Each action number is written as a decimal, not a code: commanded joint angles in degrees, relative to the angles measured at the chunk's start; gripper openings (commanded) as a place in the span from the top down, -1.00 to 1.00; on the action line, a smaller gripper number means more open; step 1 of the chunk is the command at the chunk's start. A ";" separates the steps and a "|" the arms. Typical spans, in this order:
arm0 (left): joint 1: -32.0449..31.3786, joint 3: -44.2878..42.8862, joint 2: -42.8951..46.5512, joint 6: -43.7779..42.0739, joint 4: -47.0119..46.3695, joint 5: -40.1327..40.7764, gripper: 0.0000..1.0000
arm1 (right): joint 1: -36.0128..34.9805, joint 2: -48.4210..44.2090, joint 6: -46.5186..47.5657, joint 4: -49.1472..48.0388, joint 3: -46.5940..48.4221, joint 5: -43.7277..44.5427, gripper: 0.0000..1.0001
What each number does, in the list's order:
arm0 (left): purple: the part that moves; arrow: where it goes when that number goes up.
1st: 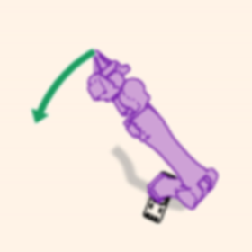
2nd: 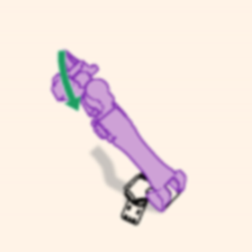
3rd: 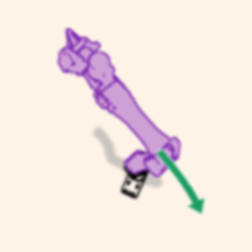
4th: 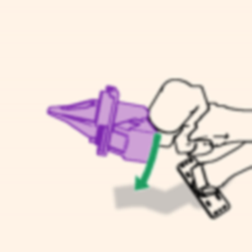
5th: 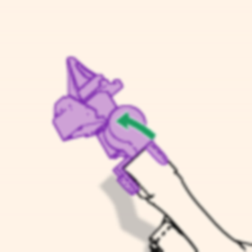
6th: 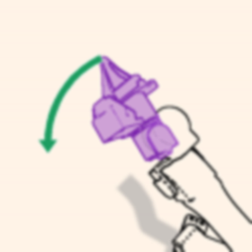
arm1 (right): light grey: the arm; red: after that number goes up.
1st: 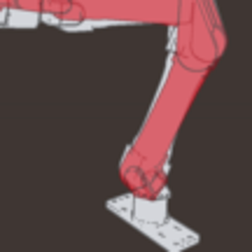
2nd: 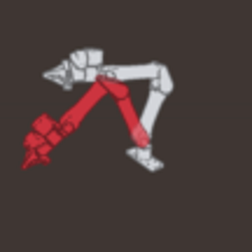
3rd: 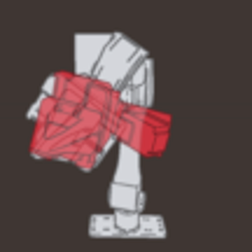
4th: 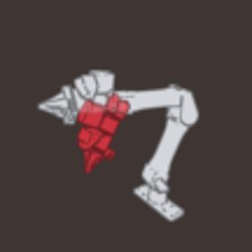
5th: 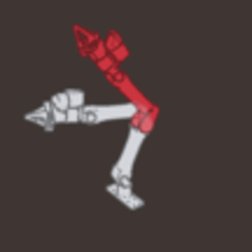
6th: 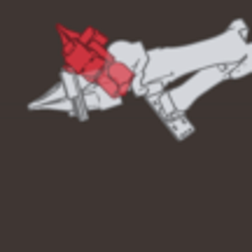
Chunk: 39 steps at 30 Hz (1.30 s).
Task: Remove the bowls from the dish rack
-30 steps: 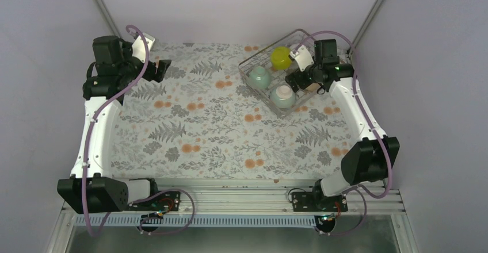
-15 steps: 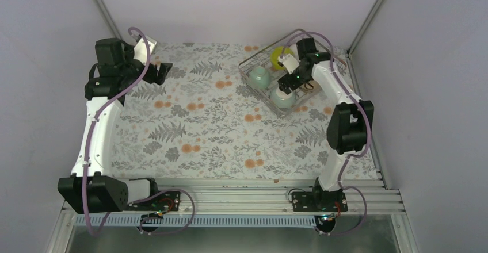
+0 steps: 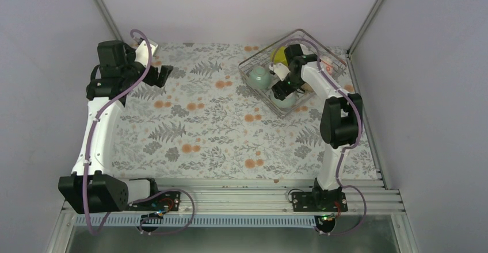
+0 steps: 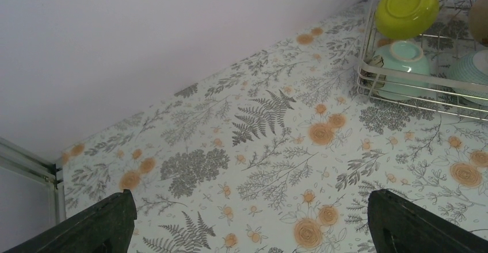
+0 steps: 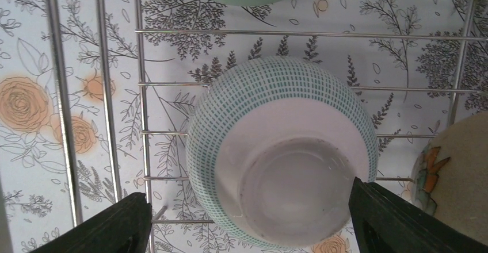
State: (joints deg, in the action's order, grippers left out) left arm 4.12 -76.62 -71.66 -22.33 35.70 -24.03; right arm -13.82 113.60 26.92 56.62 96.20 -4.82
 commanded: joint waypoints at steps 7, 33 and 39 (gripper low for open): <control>0.27 1.87 0.77 -0.71 0.09 -1.02 -1.00 | -0.08 0.46 -2.94 -1.99 0.55 3.82 -0.70; 0.21 2.21 1.40 -0.96 1.30 -1.64 -1.00 | 2.27 2.81 -3.59 0.02 2.71 0.22 0.06; 0.22 1.99 1.11 -0.59 1.61 -4.63 -1.00 | 2.28 1.39 -3.77 -0.11 2.18 1.65 0.36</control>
State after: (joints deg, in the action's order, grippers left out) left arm 4.12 -74.63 -71.50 -22.94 36.14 -25.36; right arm -11.86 116.66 23.81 55.29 98.24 -3.79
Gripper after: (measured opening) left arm 0.998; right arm 0.483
